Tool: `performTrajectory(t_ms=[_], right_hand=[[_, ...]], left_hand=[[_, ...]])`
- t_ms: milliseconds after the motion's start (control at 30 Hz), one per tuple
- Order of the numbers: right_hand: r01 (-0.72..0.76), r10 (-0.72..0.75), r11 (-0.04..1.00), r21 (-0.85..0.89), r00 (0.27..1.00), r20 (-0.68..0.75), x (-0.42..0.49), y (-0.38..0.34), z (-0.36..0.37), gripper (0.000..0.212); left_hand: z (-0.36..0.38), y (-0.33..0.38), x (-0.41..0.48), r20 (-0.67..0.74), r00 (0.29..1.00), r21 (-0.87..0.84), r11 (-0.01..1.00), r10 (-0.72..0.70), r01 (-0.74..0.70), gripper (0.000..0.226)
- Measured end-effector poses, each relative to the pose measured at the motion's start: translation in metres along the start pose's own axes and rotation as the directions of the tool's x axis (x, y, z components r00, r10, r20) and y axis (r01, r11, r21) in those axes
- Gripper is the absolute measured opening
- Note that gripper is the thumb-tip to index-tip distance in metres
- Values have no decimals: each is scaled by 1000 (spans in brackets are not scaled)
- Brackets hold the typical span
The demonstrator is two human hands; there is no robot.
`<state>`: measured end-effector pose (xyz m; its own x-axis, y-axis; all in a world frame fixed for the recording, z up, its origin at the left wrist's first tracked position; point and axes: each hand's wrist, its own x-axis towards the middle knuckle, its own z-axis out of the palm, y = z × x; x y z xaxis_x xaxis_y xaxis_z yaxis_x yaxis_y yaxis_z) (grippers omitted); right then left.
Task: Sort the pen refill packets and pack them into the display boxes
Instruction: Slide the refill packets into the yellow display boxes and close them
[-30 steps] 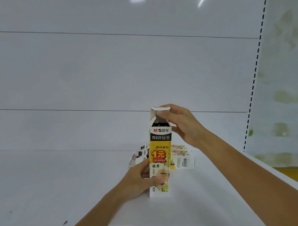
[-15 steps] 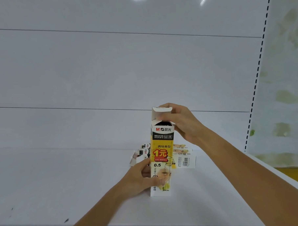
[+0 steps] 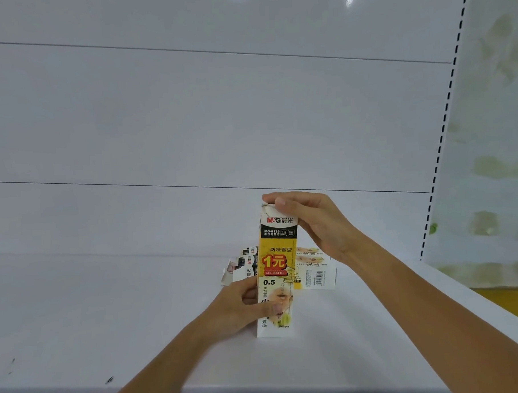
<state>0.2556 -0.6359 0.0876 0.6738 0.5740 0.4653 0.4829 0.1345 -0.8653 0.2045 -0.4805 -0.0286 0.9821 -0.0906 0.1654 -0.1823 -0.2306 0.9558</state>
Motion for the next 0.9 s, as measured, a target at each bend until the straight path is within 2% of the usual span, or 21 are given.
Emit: performTrajectory(t_ms=[100,333,467,533,600,633,700,767,800,867,900], right_hand=[[25,-25,1000,0,999,-32,1,-1,2,26],[34,-34,999,-6,999,2,0,4,3,18],[96,-95,989,-109,995,11,-6,11,3,20],[109,-111,987,-116,994,-12,-8,14,4,21],[120,-123,985,-123,992,-21,-8,17,7,19],[123,-128,984,-130,991,-26,-8,18,8,19],[135,-143,975,-175,989,-35,-7,18,8,20],[122,-130,975,-187,991,-31,-7,17,5,23],[92,-96,987,-130,995,-23,-7,18,2,26],[-6,6,999,-36,1000,-14,-8,27,-8,36],[-57,53,992,-108,998,-39,-9,36,-13,39]], left_hand=[[0,0,0,0,1000,-7,1000,-3,3,31],[0,-1,2,-8,1000,0,1000,-3,3,30],[3,2,-1,-21,1000,20,1000,-3,3,35],[2,7,1,-80,995,41,998,52,-49,52],[-1,19,4,-188,966,31,984,176,-173,71],[-3,28,6,-230,940,49,968,253,-248,74],[-8,46,11,-245,888,201,916,389,-346,74],[-11,57,13,-221,871,324,876,438,-358,72],[-12,58,12,-223,870,339,872,440,-354,70],[-15,58,8,-295,847,347,876,441,-335,68],[-19,55,6,-372,822,347,886,430,-306,67]])
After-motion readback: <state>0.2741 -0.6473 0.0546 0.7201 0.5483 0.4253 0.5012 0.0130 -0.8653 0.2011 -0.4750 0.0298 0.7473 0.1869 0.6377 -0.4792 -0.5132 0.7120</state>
